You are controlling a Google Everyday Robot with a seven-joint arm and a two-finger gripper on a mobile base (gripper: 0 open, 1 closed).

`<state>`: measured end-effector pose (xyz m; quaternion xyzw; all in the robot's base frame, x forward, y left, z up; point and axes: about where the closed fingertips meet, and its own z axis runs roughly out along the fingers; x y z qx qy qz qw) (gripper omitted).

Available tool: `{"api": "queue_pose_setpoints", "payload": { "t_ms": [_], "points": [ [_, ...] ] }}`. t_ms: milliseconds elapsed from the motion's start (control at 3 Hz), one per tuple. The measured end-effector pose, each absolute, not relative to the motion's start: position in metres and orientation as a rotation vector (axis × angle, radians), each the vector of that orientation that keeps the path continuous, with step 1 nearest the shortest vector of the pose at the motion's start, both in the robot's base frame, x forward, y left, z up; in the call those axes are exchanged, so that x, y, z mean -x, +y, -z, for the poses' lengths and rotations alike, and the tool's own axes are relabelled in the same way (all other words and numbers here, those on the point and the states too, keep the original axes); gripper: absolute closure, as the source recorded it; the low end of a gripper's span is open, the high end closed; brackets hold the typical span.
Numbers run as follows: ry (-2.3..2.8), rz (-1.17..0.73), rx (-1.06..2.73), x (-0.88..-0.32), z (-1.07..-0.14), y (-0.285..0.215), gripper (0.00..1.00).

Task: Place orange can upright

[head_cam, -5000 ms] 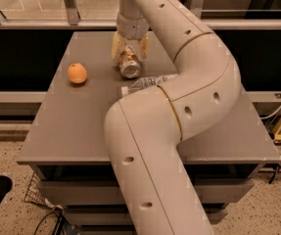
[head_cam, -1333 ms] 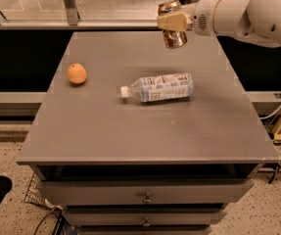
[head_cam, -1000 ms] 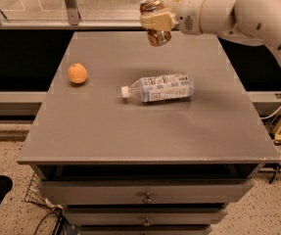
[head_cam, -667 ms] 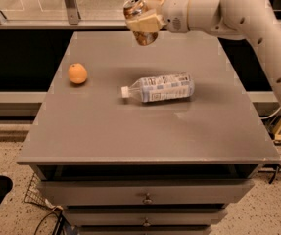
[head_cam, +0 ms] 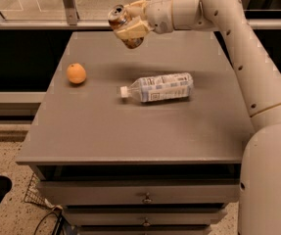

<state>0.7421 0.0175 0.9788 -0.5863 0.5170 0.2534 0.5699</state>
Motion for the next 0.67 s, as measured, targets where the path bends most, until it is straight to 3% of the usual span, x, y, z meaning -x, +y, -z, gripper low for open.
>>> {"api": "queue_pose_setpoints", "payload": {
  "t_ms": [667],
  "points": [
    [1.224,-0.640,1.283,-0.7359,-0.9726,0.0157,1.00]
  ]
}}
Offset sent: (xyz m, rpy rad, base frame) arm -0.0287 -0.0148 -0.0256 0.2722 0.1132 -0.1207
